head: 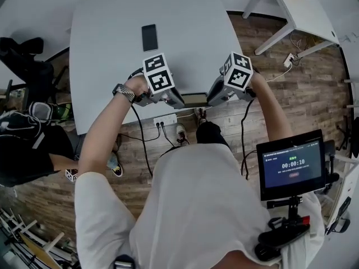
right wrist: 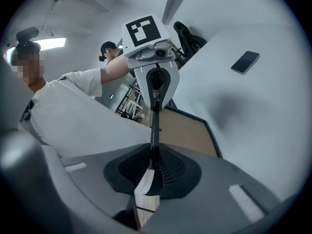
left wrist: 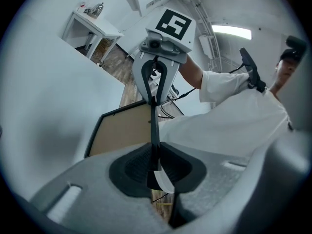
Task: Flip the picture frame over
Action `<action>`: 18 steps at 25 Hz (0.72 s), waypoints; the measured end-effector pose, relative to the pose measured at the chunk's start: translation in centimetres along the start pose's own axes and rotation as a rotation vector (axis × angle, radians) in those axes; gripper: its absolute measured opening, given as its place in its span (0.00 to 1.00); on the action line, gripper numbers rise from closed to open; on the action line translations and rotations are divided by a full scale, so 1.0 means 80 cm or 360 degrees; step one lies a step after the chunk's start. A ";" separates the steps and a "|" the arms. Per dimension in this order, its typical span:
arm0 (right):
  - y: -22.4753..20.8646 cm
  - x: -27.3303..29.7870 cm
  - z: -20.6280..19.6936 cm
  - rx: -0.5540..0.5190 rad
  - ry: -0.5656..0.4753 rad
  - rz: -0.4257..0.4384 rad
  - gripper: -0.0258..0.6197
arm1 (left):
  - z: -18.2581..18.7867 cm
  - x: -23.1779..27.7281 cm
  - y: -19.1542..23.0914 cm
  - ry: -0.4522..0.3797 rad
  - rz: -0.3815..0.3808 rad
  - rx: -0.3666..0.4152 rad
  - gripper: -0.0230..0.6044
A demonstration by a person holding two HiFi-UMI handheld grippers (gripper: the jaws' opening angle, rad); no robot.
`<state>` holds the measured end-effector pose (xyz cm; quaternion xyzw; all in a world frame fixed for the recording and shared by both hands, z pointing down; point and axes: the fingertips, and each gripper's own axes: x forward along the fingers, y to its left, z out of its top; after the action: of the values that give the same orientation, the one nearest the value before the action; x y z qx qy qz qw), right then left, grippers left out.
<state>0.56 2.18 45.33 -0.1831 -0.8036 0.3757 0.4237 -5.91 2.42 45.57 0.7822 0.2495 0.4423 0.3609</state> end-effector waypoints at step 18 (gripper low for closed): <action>-0.098 -0.079 0.021 0.0144 0.0034 0.0591 0.12 | 0.061 -0.061 0.092 -0.0111 -0.0490 -0.0232 0.12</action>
<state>3.02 -7.56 47.22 -0.3131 -0.7338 0.4811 0.3635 -3.52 -7.26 47.20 0.7214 0.3209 0.3713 0.4887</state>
